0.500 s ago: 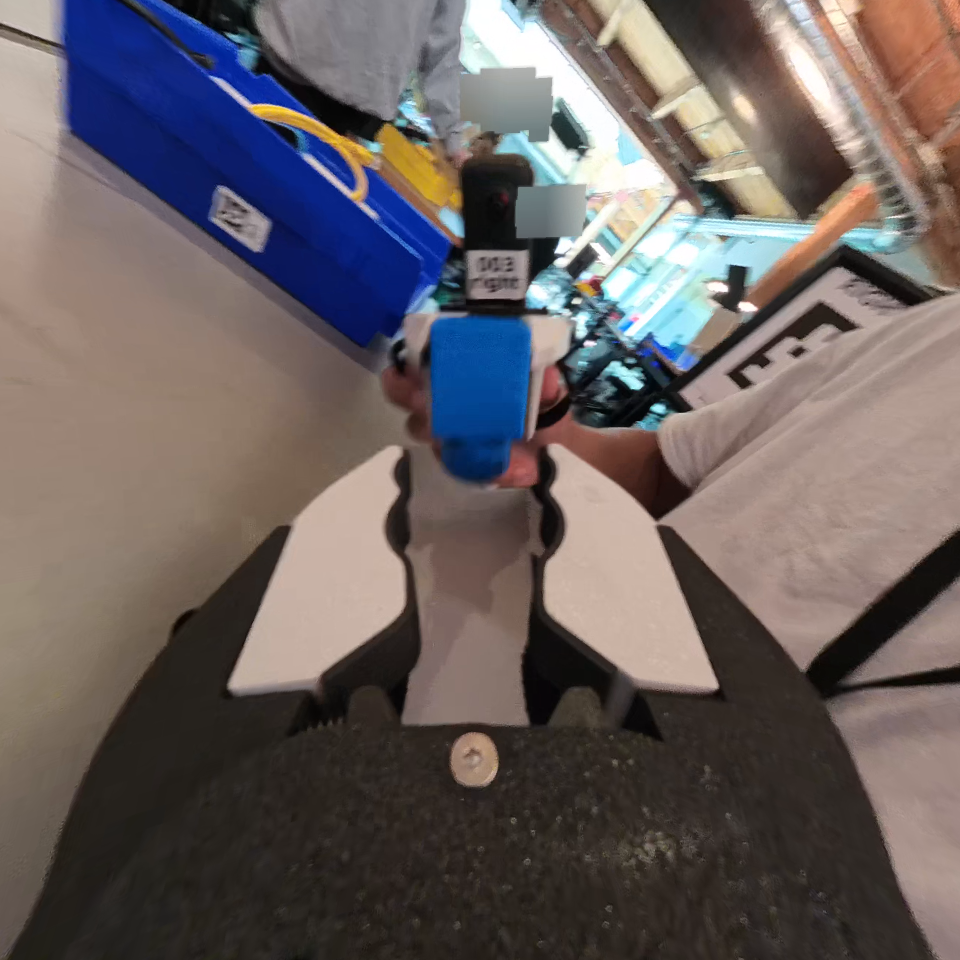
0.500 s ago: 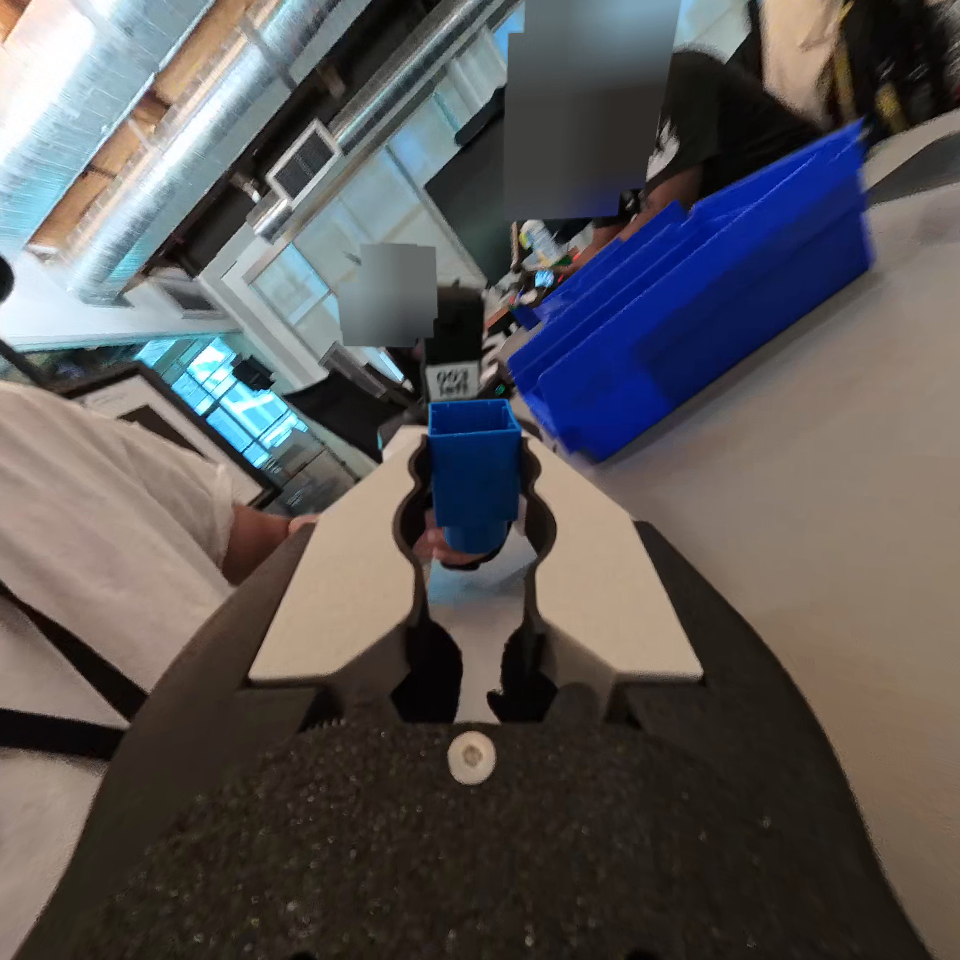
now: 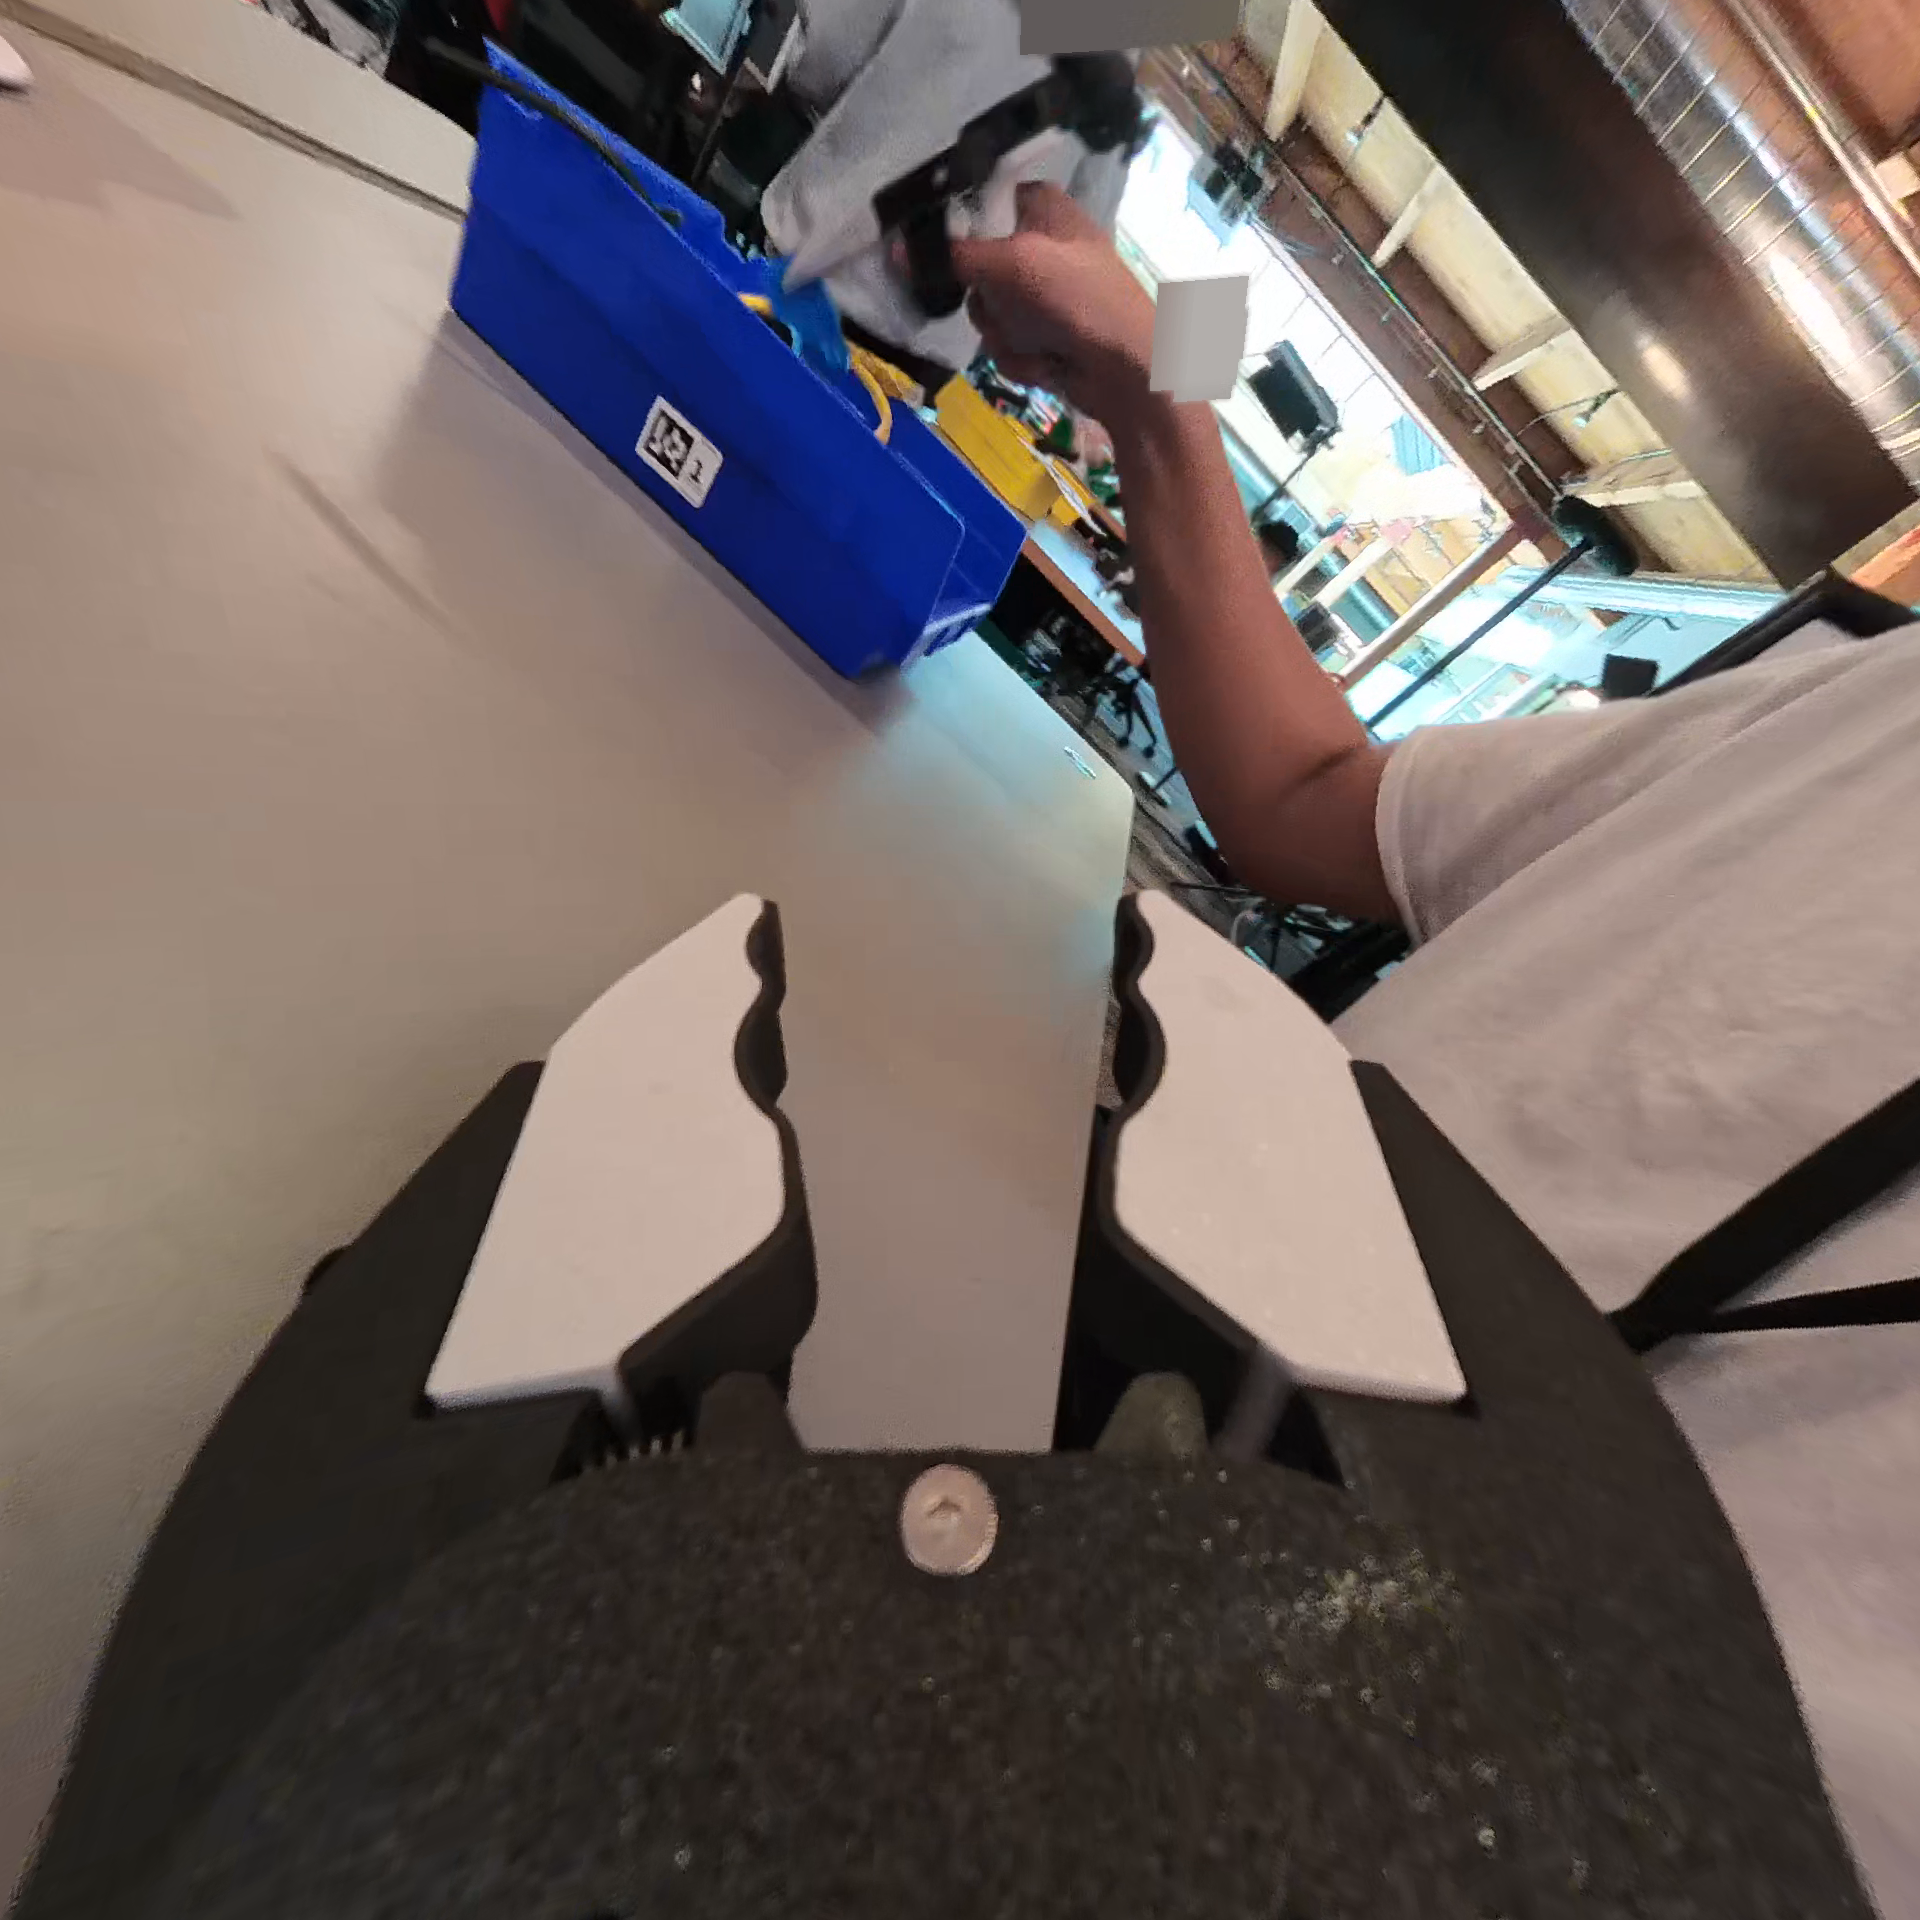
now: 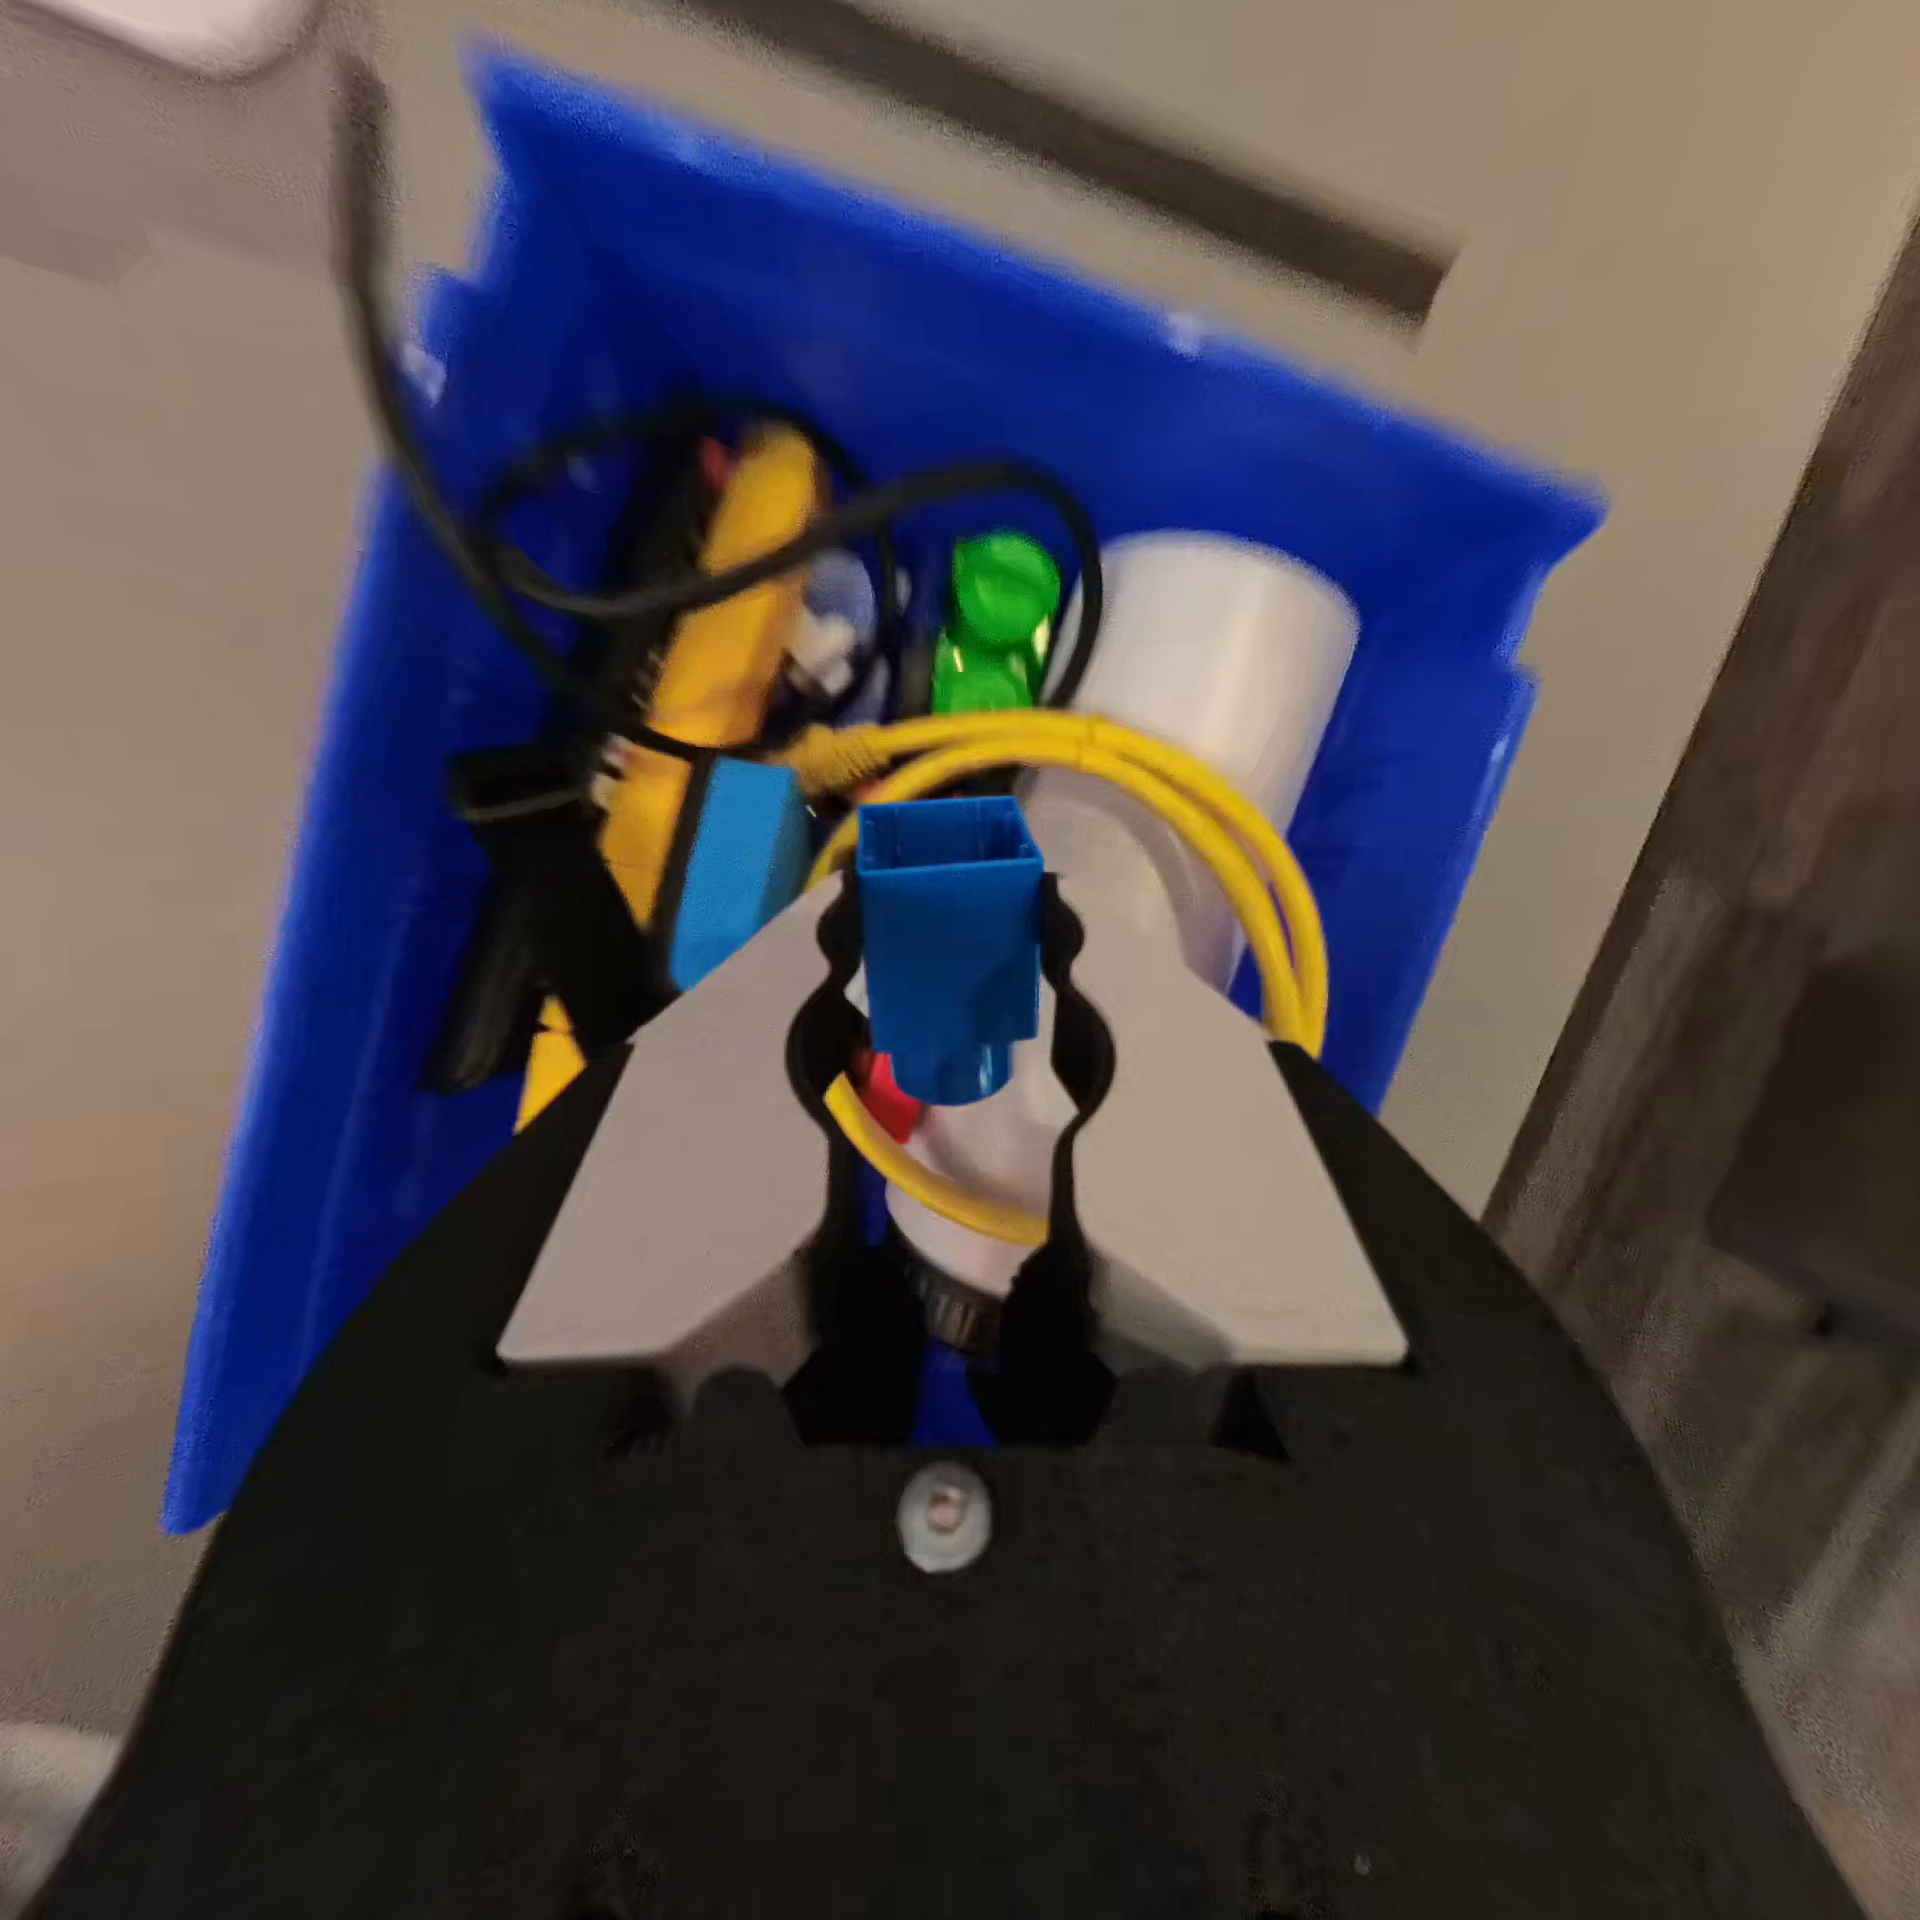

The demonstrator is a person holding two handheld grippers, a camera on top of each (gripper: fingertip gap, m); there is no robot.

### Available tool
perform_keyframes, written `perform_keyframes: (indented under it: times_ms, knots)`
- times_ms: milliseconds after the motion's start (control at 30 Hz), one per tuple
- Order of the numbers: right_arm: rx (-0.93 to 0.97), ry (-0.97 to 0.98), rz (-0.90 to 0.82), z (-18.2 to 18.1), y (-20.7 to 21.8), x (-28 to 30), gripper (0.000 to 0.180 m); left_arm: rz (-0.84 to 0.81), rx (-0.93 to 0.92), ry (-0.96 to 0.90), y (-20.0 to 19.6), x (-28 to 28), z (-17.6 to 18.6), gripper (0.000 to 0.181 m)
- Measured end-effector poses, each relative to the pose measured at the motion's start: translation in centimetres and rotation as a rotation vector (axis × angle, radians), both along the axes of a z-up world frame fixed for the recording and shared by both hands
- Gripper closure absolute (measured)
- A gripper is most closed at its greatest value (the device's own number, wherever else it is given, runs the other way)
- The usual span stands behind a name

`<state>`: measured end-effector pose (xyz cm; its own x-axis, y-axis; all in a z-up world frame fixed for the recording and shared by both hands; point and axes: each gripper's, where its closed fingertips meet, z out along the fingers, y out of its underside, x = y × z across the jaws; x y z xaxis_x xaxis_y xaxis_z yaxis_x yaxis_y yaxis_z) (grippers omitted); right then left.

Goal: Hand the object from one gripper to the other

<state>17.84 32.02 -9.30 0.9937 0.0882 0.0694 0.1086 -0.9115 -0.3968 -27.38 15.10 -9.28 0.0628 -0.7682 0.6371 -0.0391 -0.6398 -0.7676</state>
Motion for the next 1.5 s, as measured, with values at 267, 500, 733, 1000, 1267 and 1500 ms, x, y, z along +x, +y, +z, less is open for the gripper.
perform_keyframes:
  times_ms: [267,500,733,1000,1267,1500]
  knots:
    - [0.011,-0.153,-0.004,-0.9,-0.2,1.2,0.132,0.115,0.301,0.294,1.2,-3.5,-1.4,0.116]
    - [0.539,0.188,0.310,9.9,-8.0,-15.9,0.123,0.138,0.542,0.575,7.2,-9.8,4.2,0.113]
    - [0.131,1.081,0.650,0.1,-19.0,-36.9,0.123,0.343,0.300,0.992,27.3,-14.7,-0.1,0.119]
    - [-0.011,1.296,0.683,-2.8,-22.2,-39.4,0.126,0.352,0.171,1.140,36.1,-14.4,-7.4,0.130]
    - [-0.070,1.353,0.704,-3.6,-22.4,-39.2,0.127,0.371,0.253,1.301,37.1,-15.1,-9.0,0.152]
    - [0.010,1.493,0.661,-1.2,-20.3,-38.2,0.127,0.465,0.343,1.057,33.2,-15.1,-2.5,0.153]
